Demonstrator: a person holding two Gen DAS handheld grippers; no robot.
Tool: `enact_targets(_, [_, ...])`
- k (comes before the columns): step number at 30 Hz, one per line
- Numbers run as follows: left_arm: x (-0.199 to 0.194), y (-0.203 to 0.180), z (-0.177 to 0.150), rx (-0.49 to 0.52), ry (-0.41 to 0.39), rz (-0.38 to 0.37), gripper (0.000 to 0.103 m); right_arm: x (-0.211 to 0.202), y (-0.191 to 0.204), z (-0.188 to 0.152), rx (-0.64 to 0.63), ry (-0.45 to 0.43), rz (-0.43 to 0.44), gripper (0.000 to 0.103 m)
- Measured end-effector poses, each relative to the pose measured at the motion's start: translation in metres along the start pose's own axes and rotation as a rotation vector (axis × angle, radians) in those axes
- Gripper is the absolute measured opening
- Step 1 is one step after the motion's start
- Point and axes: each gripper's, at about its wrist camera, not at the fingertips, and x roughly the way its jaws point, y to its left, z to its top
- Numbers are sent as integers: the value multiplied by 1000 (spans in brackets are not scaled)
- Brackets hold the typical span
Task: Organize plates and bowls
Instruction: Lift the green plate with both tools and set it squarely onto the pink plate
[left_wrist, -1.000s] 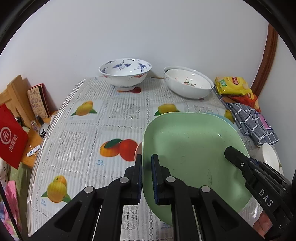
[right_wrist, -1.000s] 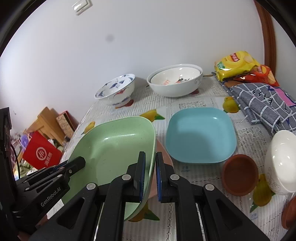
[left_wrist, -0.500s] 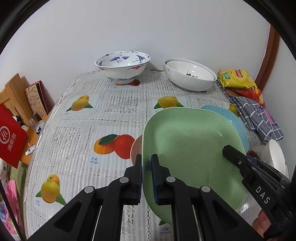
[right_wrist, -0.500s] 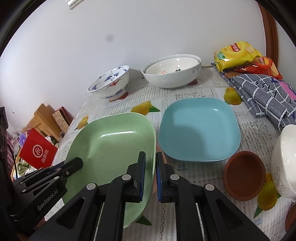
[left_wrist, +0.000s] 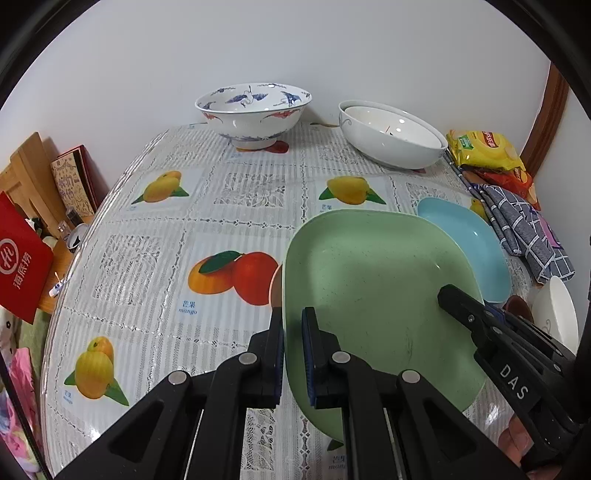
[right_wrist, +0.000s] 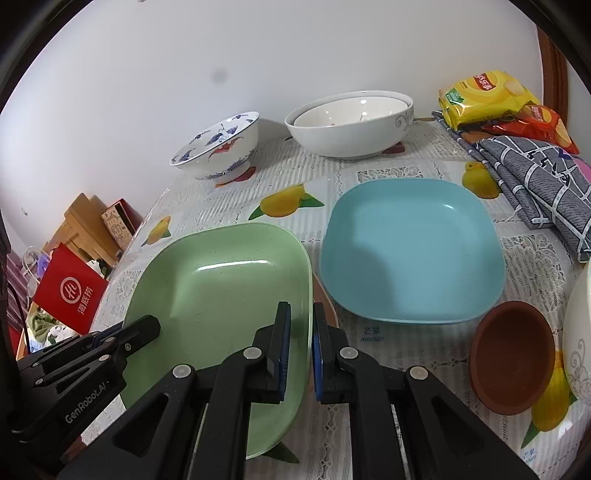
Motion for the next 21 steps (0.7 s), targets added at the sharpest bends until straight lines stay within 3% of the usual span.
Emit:
enact_targets(6, [5,2,-1,-6,13,2,10,9,-2,0,-3,0,8,11])
enact_targets(13, [12,5,-1,-20,25,13,10,10,0,-2,-10,-8,26,21])
enact_targets(21, [8,4,-3,-8,30,20,12,-2,-1,3,-3,6,19,24])
